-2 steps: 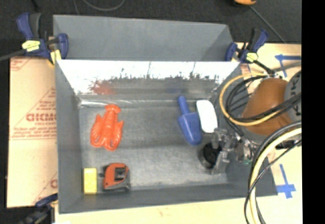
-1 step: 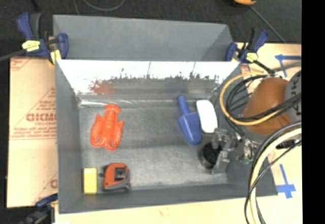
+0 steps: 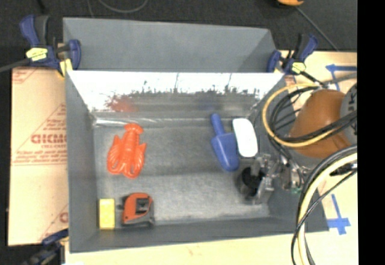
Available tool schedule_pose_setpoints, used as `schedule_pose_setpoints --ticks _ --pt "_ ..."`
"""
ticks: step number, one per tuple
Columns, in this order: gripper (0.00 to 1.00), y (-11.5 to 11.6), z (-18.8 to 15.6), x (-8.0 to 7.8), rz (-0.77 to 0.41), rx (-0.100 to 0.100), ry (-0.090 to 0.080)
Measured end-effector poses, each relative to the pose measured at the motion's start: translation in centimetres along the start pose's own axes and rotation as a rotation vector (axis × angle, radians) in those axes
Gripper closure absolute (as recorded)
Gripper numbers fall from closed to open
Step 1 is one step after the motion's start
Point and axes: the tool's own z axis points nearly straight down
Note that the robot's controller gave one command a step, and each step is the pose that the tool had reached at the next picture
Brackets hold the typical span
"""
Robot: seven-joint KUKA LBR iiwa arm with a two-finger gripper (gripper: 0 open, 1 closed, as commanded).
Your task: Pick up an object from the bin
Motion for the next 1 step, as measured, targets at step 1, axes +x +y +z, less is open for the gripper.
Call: schedule_pose_setpoints --ticks 1 --pt "1.0 -0.04 -2.07 0.03 -0.002 0.0 0.007"
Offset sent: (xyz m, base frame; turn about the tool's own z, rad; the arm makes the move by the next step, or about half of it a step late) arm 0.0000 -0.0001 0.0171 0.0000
